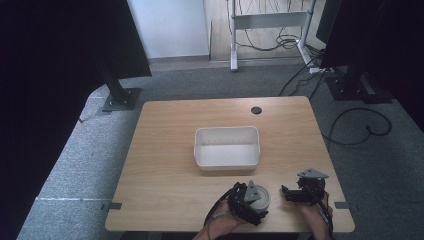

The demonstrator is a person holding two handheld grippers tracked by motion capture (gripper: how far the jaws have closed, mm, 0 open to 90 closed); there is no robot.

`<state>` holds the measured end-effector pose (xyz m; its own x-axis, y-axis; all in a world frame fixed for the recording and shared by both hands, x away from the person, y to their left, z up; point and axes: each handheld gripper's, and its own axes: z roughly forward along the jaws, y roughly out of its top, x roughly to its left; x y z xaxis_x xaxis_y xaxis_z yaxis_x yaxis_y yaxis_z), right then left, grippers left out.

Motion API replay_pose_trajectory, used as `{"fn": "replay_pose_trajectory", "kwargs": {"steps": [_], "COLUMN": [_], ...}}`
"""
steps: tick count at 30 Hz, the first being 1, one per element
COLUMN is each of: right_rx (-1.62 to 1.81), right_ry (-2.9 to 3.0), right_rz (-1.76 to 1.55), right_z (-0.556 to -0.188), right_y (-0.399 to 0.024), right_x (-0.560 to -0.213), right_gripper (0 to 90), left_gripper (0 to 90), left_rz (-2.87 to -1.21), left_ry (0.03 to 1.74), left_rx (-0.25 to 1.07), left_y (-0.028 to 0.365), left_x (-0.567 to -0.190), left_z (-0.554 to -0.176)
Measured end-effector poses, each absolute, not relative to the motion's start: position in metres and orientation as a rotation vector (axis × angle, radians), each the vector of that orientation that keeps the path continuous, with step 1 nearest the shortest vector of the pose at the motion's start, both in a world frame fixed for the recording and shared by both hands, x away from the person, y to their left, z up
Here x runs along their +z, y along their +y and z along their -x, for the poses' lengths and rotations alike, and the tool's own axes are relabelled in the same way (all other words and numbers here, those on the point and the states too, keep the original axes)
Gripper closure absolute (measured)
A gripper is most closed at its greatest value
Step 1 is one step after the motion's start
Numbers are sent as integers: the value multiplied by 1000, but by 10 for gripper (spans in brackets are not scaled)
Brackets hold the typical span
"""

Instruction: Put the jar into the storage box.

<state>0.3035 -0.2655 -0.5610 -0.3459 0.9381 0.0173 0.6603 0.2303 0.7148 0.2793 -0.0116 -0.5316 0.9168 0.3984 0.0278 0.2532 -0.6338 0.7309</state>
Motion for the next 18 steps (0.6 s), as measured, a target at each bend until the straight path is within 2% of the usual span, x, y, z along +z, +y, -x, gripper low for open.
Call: {"fn": "replay_pose_trajectory", "kwargs": {"steps": [18], "right_rx": [895], "right_ry": [2091], "right_rz": [-1469], "right_z": [-303], "right_y": [-265], "right_x": [-561], "right_gripper": [6], "left_gripper": [103], "left_rz": [-2272], "left_ry": [485], "left_rx": [295], "left_y": [2], "left_x": [-511], "left_z": [-292]}}
